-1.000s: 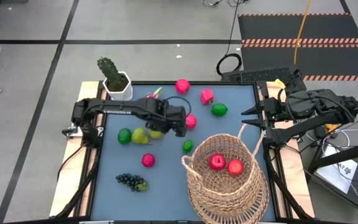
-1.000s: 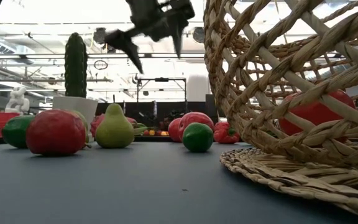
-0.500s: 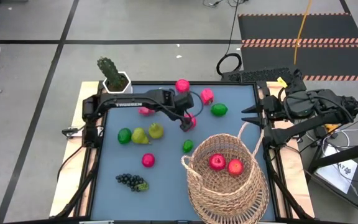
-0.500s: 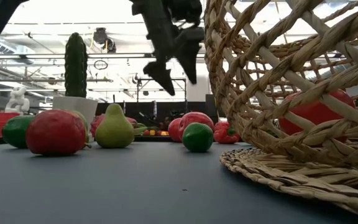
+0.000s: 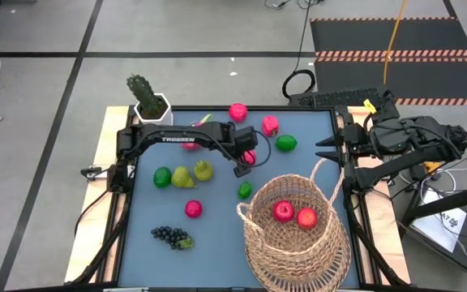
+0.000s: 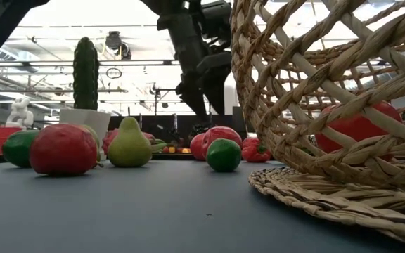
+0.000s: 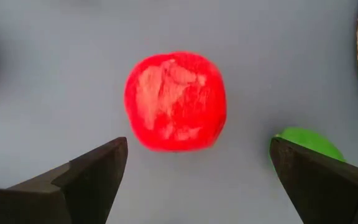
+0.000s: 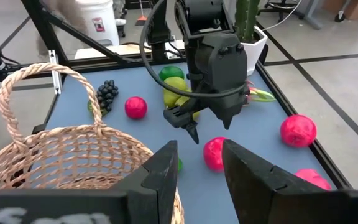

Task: Build produce basket
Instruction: Put the red apple into the brown basket

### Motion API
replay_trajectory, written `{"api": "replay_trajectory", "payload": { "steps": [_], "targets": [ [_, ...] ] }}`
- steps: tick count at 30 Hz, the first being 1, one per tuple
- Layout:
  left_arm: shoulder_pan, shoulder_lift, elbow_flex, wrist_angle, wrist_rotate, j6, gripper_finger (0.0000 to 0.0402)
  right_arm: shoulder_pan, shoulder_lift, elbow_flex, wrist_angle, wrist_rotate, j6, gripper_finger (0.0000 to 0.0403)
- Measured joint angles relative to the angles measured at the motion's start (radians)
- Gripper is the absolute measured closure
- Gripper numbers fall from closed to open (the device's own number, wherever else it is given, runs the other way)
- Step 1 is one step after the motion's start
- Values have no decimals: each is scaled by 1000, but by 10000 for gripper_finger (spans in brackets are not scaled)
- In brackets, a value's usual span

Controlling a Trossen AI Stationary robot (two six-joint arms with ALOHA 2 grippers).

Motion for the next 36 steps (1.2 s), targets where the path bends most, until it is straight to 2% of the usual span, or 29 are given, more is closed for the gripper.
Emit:
{"api": "replay_trajectory", "payload": {
  "steps": [16, 36],
  "targets": [
    [11, 22, -1, 6, -18, 38, 2, 0, 0, 0, -3, -4, 6, 284],
    [30, 117, 0, 119, 10, 77, 2, 0, 0, 0, -3, -31, 10, 284]
  ]
}}
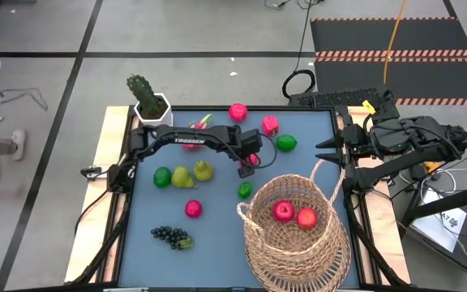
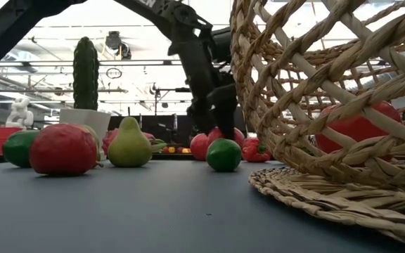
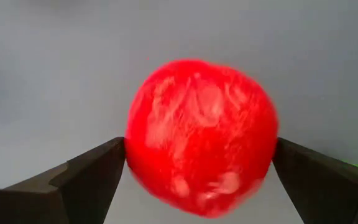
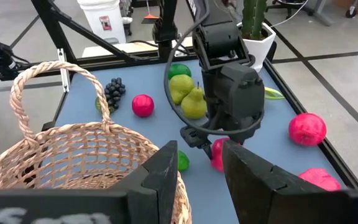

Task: Build produce basket
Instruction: Put the red apple into the brown basket

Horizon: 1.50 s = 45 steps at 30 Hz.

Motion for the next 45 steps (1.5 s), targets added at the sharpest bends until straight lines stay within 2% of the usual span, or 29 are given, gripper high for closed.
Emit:
{"api": "replay_trajectory", "payload": {
  "steps": [20, 29, 37, 45],
  "targets": [
    [-2, 45, -1, 37, 26, -16, 4, 0, 0, 0, -6, 6, 0, 284],
    [-3, 45, -1, 40, 26, -11, 57, 0, 0, 0, -7, 7, 0, 284],
    [-13, 44, -1, 44, 25, -12, 34, 0, 0, 0, -7, 7, 0, 284],
    [-20, -4, 0, 29, 26, -45, 51, 0, 0, 0, -7, 8, 4, 284]
  ]
}}
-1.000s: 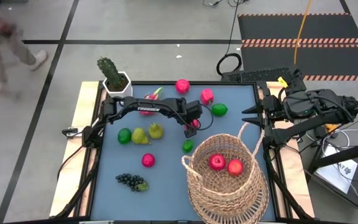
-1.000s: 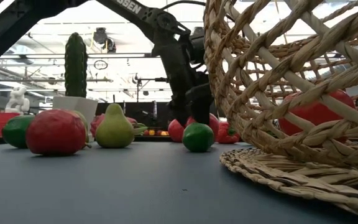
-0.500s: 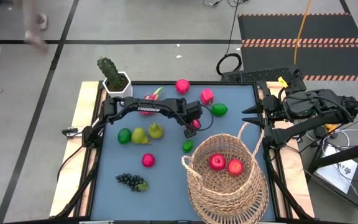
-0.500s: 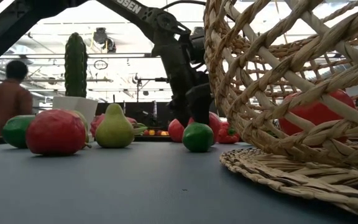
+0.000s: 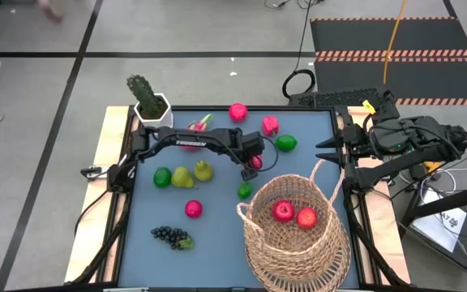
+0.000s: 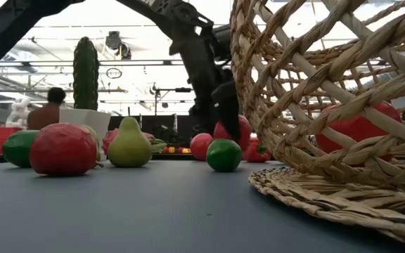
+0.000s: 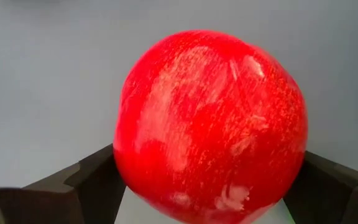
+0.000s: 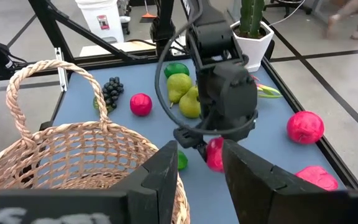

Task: Build produce basket
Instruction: Put the red apple into the brown basket

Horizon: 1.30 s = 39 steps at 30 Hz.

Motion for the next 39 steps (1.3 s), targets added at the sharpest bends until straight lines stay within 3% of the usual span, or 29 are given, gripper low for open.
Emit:
{"api": "replay_trajectory", "payload": {
  "steps": [31, 39],
  "targets": [
    [-25, -477, 0, -25, -72, -22, 44, 0, 24, 0, 2, -2, 49, 284],
    [-47, -605, 0, -9, -74, -35, 44, 0, 73, 0, 72, 24, 79, 284]
  ]
}}
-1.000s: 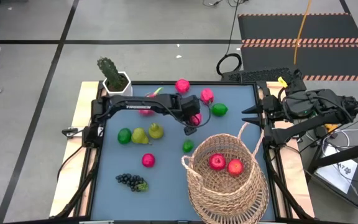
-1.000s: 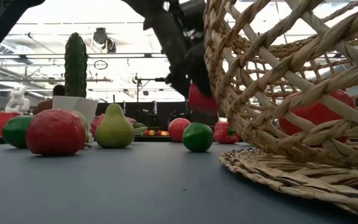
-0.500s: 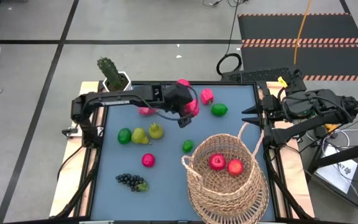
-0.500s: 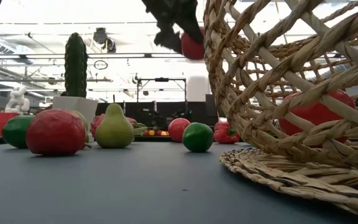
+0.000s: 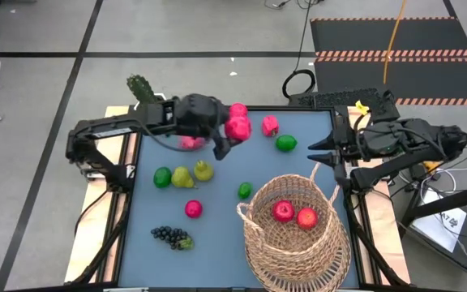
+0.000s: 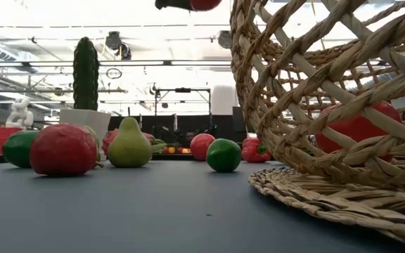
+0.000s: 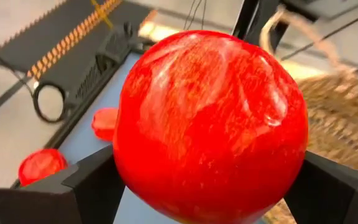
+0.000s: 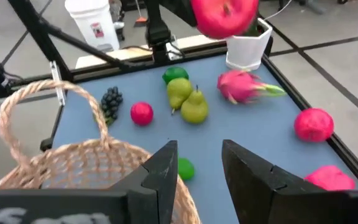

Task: Build produce basket
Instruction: Put the red apple into the brown basket

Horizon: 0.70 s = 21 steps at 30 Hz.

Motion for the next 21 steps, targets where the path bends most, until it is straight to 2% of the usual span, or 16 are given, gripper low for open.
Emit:
{"api": "replay_trajectory", "payload": {
  "steps": [15, 21],
  "targets": [
    [-57, -245, 0, 37, 0, -29, 40, -1, 136, 0, 283, 7, -22, 284],
    [-56, -360, 0, 37, 0, -38, 39, -35, 182, 0, 402, 5, -51, 284]
  ]
}}
